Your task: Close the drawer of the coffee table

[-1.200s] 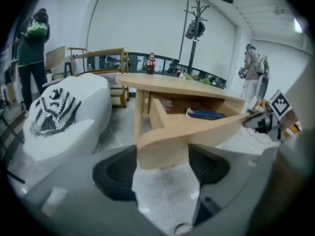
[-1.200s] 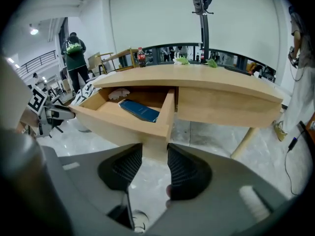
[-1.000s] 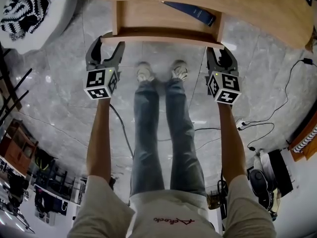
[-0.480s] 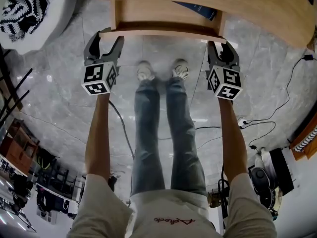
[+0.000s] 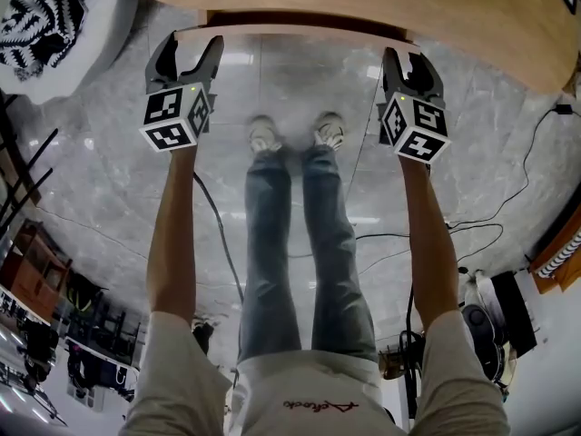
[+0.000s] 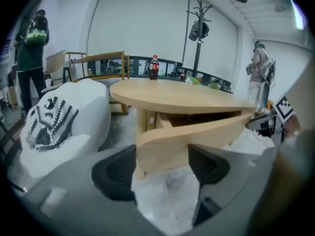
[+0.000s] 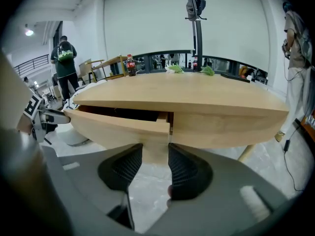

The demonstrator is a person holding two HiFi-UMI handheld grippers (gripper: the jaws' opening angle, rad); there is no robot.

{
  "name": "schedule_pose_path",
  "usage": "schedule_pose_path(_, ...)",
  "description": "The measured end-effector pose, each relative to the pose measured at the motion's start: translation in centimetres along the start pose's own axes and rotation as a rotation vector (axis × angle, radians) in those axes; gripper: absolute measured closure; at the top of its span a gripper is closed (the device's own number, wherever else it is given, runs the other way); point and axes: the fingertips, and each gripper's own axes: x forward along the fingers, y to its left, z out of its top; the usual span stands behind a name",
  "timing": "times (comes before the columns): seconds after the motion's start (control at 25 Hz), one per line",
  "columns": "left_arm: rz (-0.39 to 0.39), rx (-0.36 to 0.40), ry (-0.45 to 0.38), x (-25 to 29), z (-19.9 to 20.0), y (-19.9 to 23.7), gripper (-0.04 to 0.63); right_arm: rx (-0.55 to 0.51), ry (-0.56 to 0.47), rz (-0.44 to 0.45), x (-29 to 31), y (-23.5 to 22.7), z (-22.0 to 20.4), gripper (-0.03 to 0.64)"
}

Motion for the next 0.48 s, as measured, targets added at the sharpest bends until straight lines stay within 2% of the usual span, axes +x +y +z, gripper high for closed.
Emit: schedule_pose_path(0.48,0.02,0.0,-0.024,3.9,3.5,1.4,0.273,0.061,-0.031,-0.062,3.4,-1.1,3.2,0.449)
